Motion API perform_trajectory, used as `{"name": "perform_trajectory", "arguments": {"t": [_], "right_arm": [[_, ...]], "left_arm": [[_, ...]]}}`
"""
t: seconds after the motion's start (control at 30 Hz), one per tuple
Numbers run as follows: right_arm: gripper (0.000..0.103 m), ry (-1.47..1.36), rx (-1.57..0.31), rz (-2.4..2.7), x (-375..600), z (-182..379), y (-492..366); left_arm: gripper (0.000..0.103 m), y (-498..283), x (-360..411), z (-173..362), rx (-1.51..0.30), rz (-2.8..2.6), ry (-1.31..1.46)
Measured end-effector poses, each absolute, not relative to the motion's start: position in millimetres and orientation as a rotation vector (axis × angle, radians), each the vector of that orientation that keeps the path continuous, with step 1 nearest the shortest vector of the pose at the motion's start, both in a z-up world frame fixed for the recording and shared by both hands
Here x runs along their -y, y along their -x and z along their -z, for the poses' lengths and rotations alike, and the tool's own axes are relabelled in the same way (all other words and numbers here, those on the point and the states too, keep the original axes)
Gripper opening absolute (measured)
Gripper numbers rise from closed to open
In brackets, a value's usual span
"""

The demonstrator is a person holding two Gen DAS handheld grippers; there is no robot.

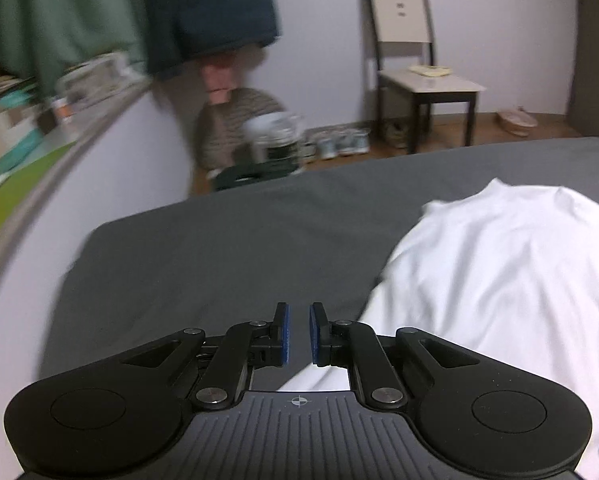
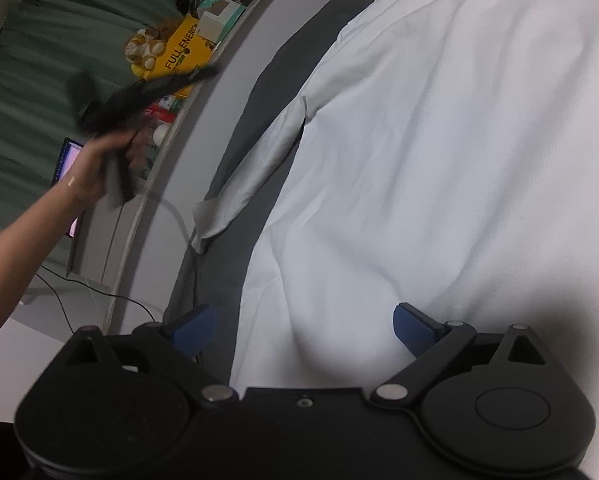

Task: Fold clothes
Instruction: 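Open the left gripper and release the sleeve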

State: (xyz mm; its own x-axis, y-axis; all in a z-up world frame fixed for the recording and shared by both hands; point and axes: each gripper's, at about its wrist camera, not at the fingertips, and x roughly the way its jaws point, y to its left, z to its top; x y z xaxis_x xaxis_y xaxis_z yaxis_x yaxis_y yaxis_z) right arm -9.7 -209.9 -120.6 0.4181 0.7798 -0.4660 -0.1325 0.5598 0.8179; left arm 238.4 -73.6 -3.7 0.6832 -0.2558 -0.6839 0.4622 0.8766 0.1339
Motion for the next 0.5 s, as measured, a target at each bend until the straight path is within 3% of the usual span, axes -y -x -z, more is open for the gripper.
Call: {"name": "perform_trajectory", "arguments": {"t": [0.17,0.5], "right_arm": [[0.098,-0.74,-0.954,-0.759,206.5,122.8,-3.3],[0.097,-0.704,-0.915,-0.882,212.4,124.7,0.3]], "left_arm": [[0.01,-267.6,147.8,33.3,-0.688,0.456,-0.349],[0.01,-322.2,229.9,74.5,-0.817,0.433,-0.327]]}}
